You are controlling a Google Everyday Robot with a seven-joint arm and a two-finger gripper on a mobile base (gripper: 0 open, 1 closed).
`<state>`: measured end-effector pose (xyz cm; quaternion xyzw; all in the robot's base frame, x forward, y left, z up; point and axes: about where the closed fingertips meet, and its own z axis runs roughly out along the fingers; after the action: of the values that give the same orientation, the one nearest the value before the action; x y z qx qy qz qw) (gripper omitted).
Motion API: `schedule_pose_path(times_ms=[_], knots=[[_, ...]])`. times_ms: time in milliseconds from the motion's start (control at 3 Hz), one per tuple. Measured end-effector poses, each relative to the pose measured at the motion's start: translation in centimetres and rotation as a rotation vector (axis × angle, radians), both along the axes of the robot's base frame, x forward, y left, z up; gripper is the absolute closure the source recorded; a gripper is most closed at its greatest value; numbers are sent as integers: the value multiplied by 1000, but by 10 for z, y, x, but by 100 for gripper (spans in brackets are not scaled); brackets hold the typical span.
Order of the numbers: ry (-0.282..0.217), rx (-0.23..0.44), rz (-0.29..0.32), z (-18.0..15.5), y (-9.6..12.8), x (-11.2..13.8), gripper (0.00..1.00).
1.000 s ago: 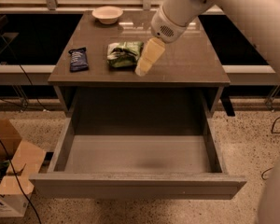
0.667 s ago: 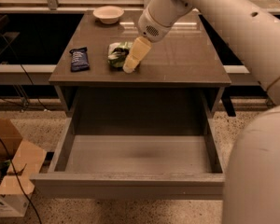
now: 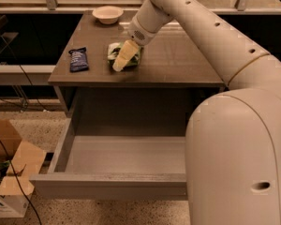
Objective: Place green jalapeno chip bag into top drawer
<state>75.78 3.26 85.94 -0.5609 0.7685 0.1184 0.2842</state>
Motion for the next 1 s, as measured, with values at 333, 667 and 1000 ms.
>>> schedule_pose_path(times_ms=[333, 667, 1000], knots=[[22, 0, -43, -17, -1, 9, 26], [19, -14, -52, -15, -3, 4, 50], [-19, -40, -35, 6, -4, -8, 73]])
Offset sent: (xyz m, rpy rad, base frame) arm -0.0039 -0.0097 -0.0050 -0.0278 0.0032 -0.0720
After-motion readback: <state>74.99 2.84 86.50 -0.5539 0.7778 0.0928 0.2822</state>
